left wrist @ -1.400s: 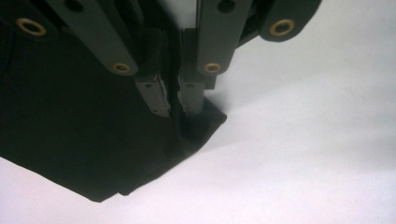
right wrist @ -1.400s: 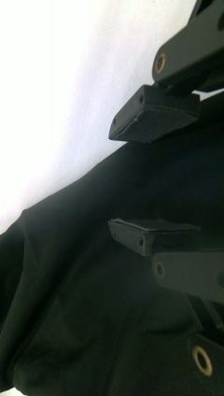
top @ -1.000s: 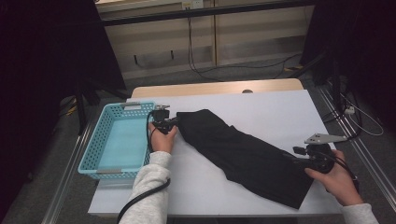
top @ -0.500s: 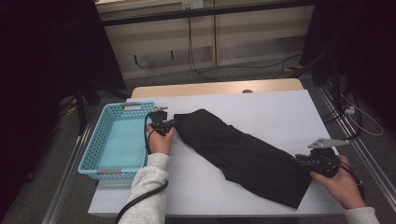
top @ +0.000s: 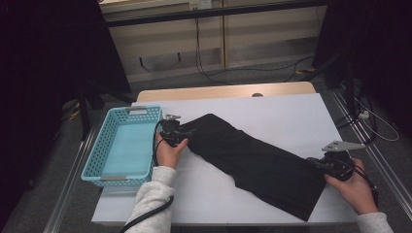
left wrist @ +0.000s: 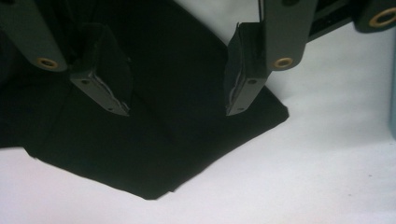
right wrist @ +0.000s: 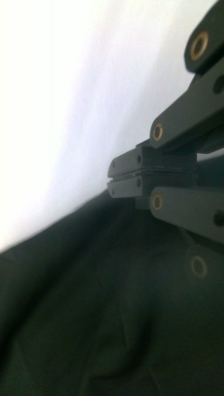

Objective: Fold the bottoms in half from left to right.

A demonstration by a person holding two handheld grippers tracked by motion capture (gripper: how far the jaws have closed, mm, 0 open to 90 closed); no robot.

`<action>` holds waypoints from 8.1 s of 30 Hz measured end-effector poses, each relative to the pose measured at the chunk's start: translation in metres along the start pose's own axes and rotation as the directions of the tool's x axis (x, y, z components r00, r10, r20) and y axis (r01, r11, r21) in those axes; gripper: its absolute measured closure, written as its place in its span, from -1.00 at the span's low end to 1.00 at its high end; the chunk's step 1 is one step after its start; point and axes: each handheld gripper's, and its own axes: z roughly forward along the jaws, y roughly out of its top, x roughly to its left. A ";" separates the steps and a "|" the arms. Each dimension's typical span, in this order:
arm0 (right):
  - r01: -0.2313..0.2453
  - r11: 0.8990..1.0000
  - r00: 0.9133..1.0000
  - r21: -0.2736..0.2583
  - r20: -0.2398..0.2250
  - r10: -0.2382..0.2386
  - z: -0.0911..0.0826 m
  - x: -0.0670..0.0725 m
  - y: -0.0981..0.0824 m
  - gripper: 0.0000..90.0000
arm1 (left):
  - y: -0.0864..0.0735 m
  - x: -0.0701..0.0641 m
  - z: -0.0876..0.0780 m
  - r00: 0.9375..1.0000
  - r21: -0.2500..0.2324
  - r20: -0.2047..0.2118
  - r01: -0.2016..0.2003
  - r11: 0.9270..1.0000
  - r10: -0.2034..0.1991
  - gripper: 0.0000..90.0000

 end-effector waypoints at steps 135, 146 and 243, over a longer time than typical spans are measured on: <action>-0.030 0.999 0.999 -0.016 -0.032 0.030 -0.003 0.010 0.002 0.12 | -0.015 -0.015 -0.012 0.990 0.021 0.083 -0.114 0.993 0.112 -0.56; 0.034 0.999 0.984 -0.020 -0.173 -0.037 -0.002 0.055 -0.009 0.36 | -0.015 -0.019 -0.012 0.989 0.018 0.089 -0.118 0.993 0.116 -0.56; -0.069 0.997 0.996 0.024 0.062 0.068 -0.003 -0.031 -0.010 0.61 | -0.012 -0.017 -0.011 0.987 0.022 0.100 -0.128 0.991 0.126 -0.56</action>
